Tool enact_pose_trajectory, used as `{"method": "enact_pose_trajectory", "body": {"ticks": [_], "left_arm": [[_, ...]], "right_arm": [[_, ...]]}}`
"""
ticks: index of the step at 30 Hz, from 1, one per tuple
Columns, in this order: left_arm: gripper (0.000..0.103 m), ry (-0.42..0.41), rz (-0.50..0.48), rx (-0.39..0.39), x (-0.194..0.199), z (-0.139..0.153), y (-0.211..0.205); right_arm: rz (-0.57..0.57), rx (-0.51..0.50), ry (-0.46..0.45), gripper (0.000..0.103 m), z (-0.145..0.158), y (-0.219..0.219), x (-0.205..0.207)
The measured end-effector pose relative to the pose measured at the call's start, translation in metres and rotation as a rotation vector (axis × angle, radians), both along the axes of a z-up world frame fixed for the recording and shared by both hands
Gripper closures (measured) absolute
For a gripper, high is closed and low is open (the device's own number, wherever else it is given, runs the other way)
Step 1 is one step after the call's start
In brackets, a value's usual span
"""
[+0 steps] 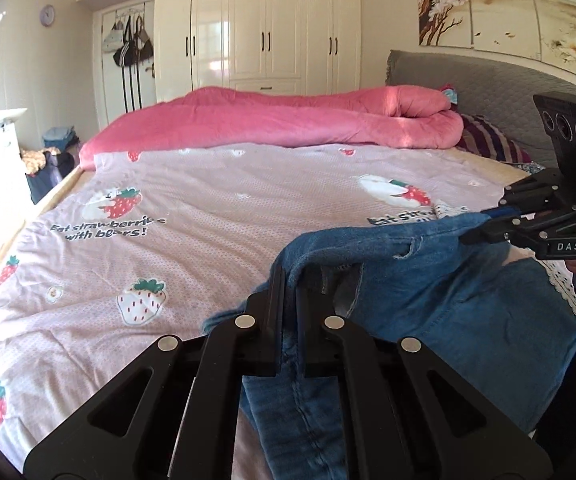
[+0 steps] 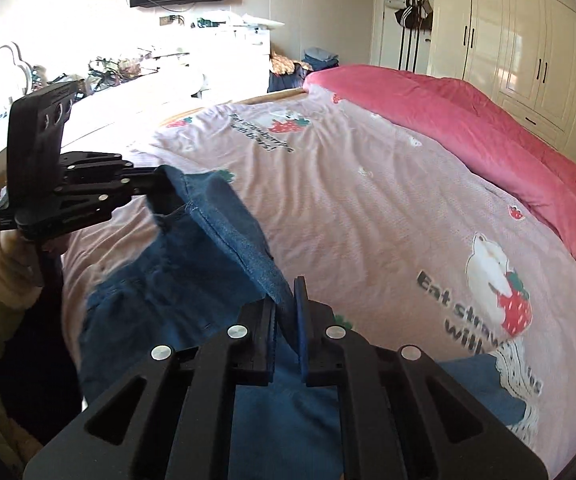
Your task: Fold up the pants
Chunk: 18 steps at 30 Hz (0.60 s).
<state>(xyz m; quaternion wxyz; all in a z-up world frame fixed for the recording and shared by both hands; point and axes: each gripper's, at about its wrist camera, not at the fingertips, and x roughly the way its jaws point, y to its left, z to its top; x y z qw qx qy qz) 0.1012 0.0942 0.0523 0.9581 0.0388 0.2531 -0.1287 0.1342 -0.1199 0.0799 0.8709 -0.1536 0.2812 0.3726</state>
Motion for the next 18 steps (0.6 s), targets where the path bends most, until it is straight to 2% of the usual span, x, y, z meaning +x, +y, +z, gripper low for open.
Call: {"method": "enact_pose_trajectory", "body": {"ticks": [3, 9, 18], "left_arm": [[0.103, -0.017, 0.008, 0.005, -0.028, -0.006, -0.006], [0.103, 0.03, 0.009, -0.015, -0.077, -0.029, -0.011], [0.103, 0.128, 0.009, -0.001, -0.117, -0.056, -0.014]], "right_arm": [[0.017, 0.018, 0.014, 0.096, -0.012, -0.005, -0.037], [0.02, 0.025, 0.065, 0.096, -0.048, -0.009, -0.089], [0.002, 0.076, 0.146, 0.095, -0.078, -0.011, -0.121]]}}
